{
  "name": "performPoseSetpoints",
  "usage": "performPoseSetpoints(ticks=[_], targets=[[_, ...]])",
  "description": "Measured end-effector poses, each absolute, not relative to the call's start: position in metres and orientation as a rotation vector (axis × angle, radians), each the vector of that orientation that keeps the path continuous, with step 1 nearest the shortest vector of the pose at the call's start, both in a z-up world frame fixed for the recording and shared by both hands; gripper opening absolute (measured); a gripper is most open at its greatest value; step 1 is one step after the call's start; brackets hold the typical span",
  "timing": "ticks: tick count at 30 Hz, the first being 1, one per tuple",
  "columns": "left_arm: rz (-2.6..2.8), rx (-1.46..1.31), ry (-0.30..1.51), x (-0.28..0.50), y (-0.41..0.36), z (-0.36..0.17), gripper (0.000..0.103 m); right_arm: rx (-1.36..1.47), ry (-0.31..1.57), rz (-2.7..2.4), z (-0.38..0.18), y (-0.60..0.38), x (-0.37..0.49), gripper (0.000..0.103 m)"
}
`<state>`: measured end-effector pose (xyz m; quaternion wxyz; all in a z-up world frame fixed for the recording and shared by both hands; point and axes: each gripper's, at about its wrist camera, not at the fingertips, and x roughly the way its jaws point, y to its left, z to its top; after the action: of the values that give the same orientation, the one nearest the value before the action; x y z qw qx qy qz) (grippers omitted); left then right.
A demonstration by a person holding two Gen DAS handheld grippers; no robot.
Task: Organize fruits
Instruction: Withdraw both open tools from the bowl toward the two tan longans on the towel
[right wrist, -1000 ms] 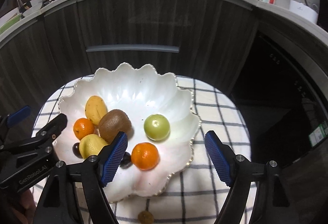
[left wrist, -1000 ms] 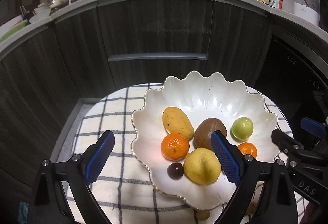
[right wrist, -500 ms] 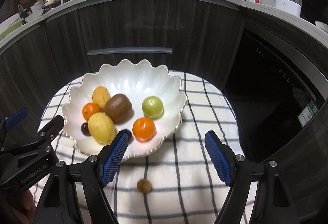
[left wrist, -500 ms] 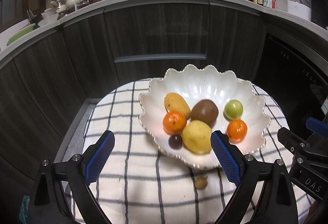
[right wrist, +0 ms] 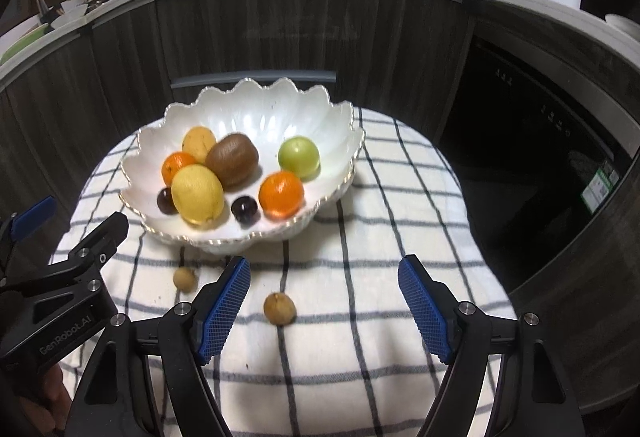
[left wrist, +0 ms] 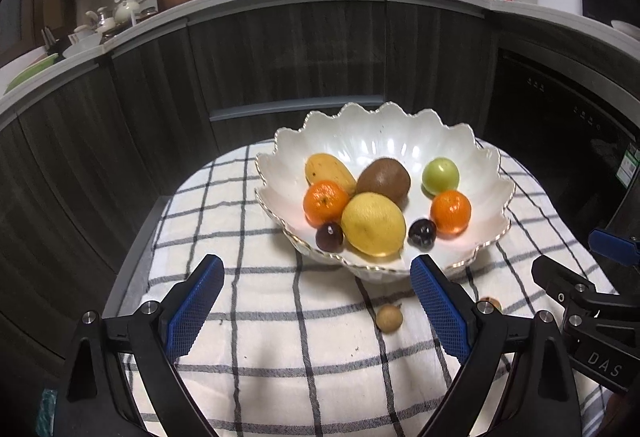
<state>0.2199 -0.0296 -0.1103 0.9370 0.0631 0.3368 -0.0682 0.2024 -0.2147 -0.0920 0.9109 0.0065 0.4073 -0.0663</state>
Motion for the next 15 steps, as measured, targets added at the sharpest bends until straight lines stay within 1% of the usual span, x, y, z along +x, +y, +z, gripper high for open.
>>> performPoseSetpoints(ticks=[7, 9, 11, 15], targets=[[-0.186, 0.14, 0.734, 0.219, -0.036, -0.132, 0.094, 0.025, 0.86, -0.141, -0.107, -0.218, 0.199, 0.077], [-0.208, 0.146, 0.758, 0.222, -0.038, -0.14, 0.09, 0.021, 0.867, -0.141, -0.112, -0.218, 0.199, 0.077], [-0.22, 0.155, 0.783, 0.224, -0.041, -0.147, 0.084, 0.022, 0.877, -0.141, -0.117, -0.218, 0.2, 0.077], [-0.249, 0.152, 0.826, 0.228, -0.044, -0.161, 0.077, 0.027, 0.894, -0.141, -0.125, -0.221, 0.202, 0.077]])
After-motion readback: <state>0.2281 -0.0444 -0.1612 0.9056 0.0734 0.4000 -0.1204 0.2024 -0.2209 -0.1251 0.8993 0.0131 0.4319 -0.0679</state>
